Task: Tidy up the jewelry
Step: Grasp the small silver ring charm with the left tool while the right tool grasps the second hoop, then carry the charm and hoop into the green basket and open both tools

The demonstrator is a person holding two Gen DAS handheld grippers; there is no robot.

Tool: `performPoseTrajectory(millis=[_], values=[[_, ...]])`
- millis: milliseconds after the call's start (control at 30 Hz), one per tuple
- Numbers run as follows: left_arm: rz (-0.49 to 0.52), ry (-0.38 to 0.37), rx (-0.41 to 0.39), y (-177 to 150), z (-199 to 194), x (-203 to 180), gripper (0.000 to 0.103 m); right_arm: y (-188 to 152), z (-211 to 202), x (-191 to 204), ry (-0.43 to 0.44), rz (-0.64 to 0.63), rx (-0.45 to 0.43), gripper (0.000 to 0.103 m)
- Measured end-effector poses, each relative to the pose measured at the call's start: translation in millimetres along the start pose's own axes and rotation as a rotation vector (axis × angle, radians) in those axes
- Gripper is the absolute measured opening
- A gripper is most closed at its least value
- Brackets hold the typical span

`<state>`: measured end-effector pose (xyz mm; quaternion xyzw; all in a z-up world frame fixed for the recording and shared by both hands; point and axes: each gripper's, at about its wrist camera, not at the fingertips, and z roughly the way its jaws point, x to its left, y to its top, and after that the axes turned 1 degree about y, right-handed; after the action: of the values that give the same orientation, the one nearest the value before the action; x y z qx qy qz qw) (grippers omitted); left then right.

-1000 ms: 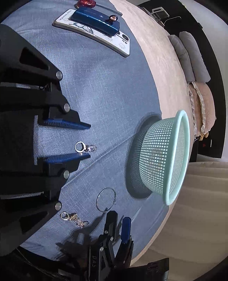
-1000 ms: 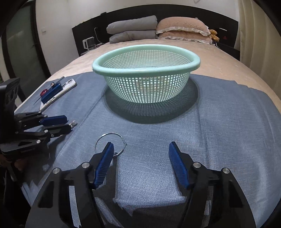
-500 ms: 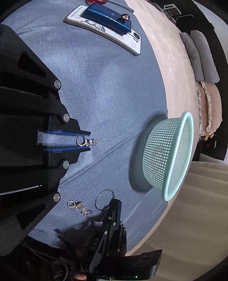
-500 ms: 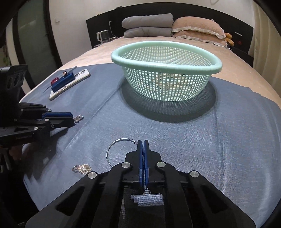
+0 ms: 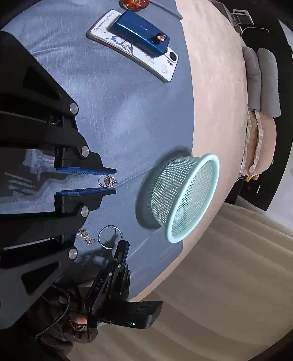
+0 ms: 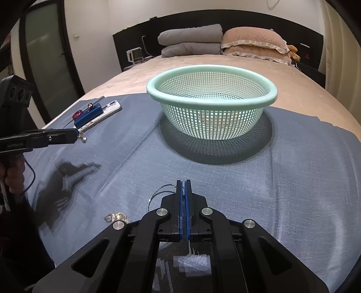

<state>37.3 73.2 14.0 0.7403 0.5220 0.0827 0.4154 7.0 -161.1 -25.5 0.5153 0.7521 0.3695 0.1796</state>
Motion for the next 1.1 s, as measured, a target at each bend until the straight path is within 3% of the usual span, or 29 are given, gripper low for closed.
performPoseTrajectory(millis=[400, 600, 933, 1100], values=[[0.084, 0.082, 0.067, 1, 3, -5, 0.011, 23, -36, -7, -0.045, -0.029, -0.080, 0.002], [0.164, 0.127, 0.089, 36, 9, -18, 0.012, 65, -62, -8, -0.098, -0.100, -0.165, 0.002], [0.268, 0.102, 0.041, 110, 25, -48, 0.012, 136, -85, -18, -0.147, -0.168, -0.320, 0.002], [0.283, 0.092, 0.063, 131, 52, -54, 0.012, 149, -66, -24, -0.117, -0.168, -0.285, 0.002]])
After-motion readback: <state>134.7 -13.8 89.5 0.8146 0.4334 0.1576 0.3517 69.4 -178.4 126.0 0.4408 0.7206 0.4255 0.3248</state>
